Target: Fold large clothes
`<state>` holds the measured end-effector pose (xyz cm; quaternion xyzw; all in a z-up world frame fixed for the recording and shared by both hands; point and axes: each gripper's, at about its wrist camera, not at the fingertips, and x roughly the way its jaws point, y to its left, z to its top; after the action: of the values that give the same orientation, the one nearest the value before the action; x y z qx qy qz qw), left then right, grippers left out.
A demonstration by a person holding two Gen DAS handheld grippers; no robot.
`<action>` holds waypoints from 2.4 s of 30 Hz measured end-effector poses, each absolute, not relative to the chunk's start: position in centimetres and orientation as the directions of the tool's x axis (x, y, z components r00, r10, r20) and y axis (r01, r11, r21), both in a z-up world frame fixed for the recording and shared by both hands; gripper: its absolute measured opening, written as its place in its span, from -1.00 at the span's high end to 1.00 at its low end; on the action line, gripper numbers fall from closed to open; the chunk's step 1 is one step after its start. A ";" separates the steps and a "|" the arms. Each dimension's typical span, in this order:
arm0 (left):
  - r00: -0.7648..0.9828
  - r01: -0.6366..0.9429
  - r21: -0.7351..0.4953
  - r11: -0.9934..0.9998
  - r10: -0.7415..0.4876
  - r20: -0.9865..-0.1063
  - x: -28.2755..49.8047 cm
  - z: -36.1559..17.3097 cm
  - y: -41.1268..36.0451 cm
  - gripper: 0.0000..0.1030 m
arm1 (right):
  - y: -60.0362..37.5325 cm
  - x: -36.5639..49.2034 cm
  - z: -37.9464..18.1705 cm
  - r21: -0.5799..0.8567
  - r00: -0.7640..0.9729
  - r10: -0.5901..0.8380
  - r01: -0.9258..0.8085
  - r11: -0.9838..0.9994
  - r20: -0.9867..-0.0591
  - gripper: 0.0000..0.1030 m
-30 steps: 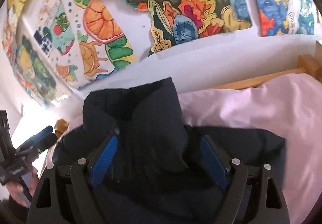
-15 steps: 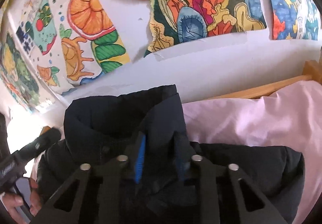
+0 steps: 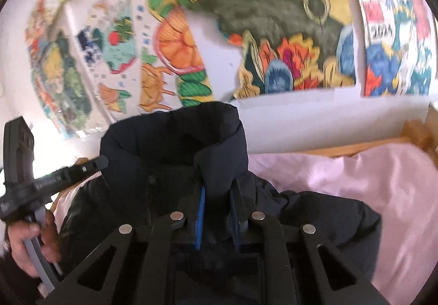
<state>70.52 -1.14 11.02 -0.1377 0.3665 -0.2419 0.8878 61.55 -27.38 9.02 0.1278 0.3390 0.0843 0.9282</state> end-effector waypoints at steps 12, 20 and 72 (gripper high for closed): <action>0.678 0.430 -0.378 0.820 -0.570 -0.464 58.2 15.8 2.0 0.98 | -25.9 51.0 13.1 0.146 0.833 0.257 -0.212 0.966 -0.490 0.73; 0.688 0.475 -0.334 0.814 -0.580 -0.436 51.1 15.3 3.5 0.99 | -24.8 44.6 11.9 0.045 0.856 0.258 -0.266 0.963 -0.448 0.73; 0.745 0.441 -0.216 0.871 -0.490 -0.453 49.0 10.6 3.2 -0.05 | -23.5 48.2 3.8 -0.050 0.768 0.167 -0.250 0.967 -0.618 0.72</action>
<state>48.97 3.16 10.61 -0.0472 0.2556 -0.2495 0.9329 48.24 -23.50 3.81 -0.0648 0.3217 0.1111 0.9381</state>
